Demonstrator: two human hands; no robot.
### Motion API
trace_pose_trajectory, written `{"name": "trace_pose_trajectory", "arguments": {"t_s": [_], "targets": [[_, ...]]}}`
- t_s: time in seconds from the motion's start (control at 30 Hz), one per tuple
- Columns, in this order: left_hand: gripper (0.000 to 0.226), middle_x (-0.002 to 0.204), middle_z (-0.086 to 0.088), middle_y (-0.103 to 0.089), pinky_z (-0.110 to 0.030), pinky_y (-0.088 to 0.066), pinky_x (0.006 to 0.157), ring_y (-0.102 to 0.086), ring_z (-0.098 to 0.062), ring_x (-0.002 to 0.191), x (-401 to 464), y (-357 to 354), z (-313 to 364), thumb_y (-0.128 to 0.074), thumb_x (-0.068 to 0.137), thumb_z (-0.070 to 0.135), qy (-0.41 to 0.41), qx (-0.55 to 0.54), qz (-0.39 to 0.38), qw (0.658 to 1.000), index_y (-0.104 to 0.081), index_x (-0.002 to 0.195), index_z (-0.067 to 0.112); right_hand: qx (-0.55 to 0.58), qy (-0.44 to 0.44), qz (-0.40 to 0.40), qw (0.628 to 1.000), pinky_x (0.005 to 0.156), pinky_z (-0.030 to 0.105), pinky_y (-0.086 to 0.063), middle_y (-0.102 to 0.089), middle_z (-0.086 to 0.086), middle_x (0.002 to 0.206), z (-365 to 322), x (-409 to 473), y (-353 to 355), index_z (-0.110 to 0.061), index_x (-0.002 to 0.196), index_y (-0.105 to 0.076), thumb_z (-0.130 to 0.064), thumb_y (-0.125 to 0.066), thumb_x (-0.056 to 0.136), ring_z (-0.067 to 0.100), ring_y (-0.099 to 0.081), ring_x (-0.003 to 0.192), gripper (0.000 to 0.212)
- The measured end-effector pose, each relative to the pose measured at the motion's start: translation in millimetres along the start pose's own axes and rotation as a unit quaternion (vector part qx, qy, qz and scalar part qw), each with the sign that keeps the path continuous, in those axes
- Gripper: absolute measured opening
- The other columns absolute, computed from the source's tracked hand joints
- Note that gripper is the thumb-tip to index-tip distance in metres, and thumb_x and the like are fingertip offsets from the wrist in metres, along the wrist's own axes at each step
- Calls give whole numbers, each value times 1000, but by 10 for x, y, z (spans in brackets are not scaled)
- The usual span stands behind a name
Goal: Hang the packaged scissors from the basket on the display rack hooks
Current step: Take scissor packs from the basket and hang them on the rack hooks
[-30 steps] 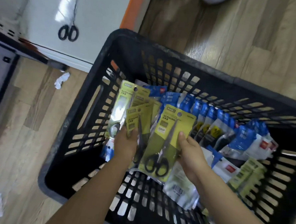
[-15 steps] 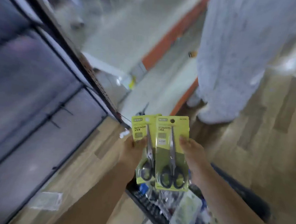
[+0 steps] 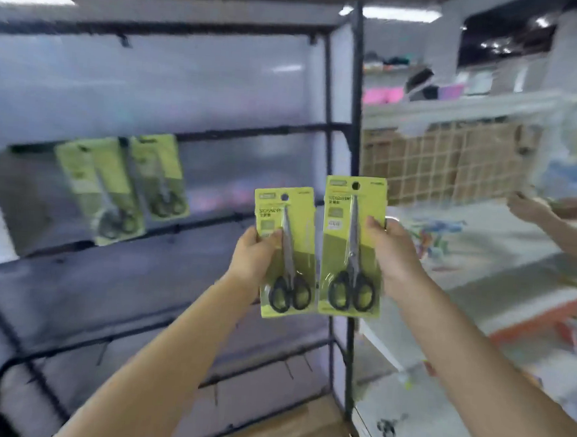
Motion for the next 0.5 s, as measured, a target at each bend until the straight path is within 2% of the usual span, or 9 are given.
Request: {"name": "trace_pose_trajectory", "arguments": {"t_s": [0.1, 0.17, 0.27, 0.33, 0.4, 0.43, 0.5], "targets": [[7, 97, -8, -61, -27, -51, 64, -59, -21, 79, -216, 729, 204, -54, 95, 21, -17, 8, 58, 998, -55, 96, 14, -8, 28, -49, 998, 85, 33, -43, -61, 2, 101, -271, -287, -494, -16, 106, -56, -26, -45, 98, 24, -56, 99, 16], [10, 93, -8, -58, -22, -46, 59, -56, -19, 76, -351, 1157, 110, -54, 95, 21, -7, 25, 98, 995, -54, 97, 11, -30, 26, -86, 995, 82, 30, -37, -59, 1, 103, -225, -510, -789, -12, 112, -54, -26, -43, 99, 21, -52, 97, 22], [10, 85, -5, -57, -26, -43, 62, -54, -18, 75, -551, 1692, -142, -54, 95, 21, 23, 25, 154, 987, -53, 88, 13, -69, 1, -128, 989, 93, 34, -35, -51, 5, 129, 44, -789, -1217, -6, 128, -47, -29, -42, 100, 25, -47, 119, 36], [9, 83, -1, -56, -28, -39, 65, -52, -16, 75, -666, 1952, -357, -54, 95, 20, 52, 22, 178, 982, -53, 90, 13, -79, -23, -157, 984, 91, 32, -34, -48, 0, 128, 308, -934, -1480, -6, 128, -46, -27, -42, 100, 22, -46, 117, 35], [7, 87, 1, -58, -28, -36, 70, -52, -12, 78, -734, 2142, -577, -54, 94, 19, 80, 12, 188, 979, -55, 96, 12, -95, -45, -184, 977, 87, 31, -35, -53, 6, 124, 587, -1060, -1723, -6, 122, -48, -27, -43, 99, 20, -48, 107, 31], [9, 89, 0, -59, -28, -36, 69, -52, -10, 77, -742, 2214, -667, -54, 94, 19, 91, 11, 190, 977, -55, 98, 11, -101, -58, -193, 974, 91, 33, -35, -52, 8, 124, 702, -1119, -1831, -4, 126, -46, -28, -43, 99, 20, -47, 111, 36], [13, 92, -2, -59, -28, -37, 71, -51, -9, 77, -697, 2335, -784, -54, 95, 19, 108, 4, 193, 975, -55, 102, 9, -110, -91, -208, 967, 102, 37, -33, -42, 9, 141, 864, -1187, -2031, -7, 139, -37, -30, -42, 100, 23, -42, 125, 46]]}}
Point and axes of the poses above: each hand's wrist, its own x-axis towards the middle knuckle, its own y-axis out of the back of the hand, z = x × y, the point moved 6 cm from there along x, towards the middle knuckle
